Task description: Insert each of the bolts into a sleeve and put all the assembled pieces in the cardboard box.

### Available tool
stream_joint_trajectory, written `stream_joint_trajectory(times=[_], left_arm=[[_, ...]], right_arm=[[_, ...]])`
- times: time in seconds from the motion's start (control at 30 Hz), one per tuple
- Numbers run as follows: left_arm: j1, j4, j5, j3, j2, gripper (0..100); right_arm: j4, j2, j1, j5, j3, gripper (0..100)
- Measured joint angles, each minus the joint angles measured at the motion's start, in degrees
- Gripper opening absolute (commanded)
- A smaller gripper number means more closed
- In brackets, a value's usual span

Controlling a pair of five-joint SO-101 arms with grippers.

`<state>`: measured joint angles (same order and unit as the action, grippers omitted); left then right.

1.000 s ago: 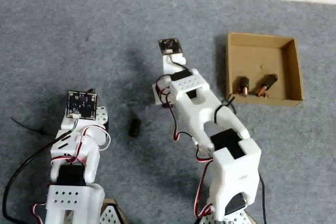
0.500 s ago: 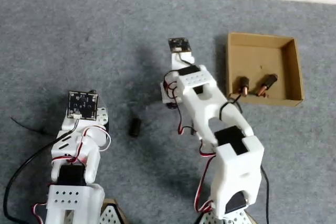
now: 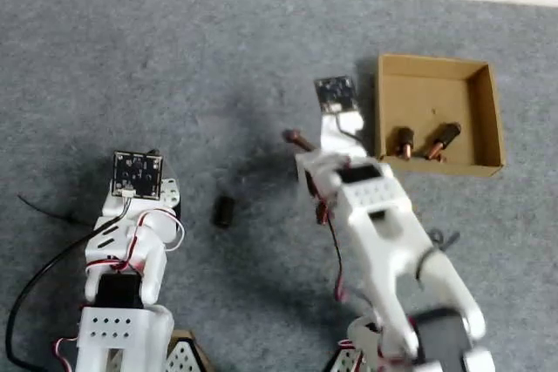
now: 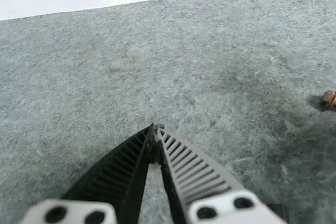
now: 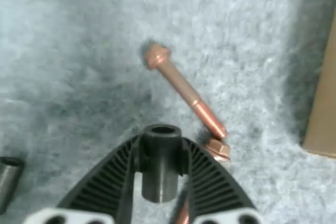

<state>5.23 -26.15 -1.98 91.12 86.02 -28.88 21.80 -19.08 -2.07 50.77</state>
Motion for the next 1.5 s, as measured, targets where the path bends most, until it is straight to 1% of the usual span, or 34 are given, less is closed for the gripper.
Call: stream_joint_trajectory(times=[0.13,0.3,0.43,0.57,0.67,0.83,0.97,1.07,1.23,1.5], left_arm=[[0.0,0.0,0.0,0.0,0.0,1],[0.0,0.0,0.0,0.0,0.0,1],[0.0,0.0,0.0,0.0,0.0,1],[0.0,0.0,0.0,0.0,0.0,1],[0.0,0.53,0.0,0.0,0.0,1],[0.0,4.04,-2.55,2.37,-0.09,1],[0.0,4.48,-2.55,2.37,-0.09,1],[0.0,4.48,-2.55,2.37,-0.09,1],[0.0,4.48,-2.55,2.37,-0.09,1],[0.0,4.48,-2.55,2.37,-0.09,1]], right_arm=[[5.01,10.2,0.35,0.0,8.62,0.5],[11.25,18.99,2.73,2.37,16.7,0.5],[17.23,22.68,5.27,3.08,21.36,0.5],[21.36,23.74,6.33,3.16,23.74,0.5],[22.33,24.09,6.24,3.16,24.53,0.5],[22.42,24.09,6.42,3.16,24.53,0.5],[22.51,24.26,6.59,3.16,25.93,0.5],[22.51,25.14,8.09,3.16,28.48,0.5],[22.51,32.35,11.52,3.16,29.8,0.5],[22.51,48.7,12.13,3.16,43.52,0.5]])
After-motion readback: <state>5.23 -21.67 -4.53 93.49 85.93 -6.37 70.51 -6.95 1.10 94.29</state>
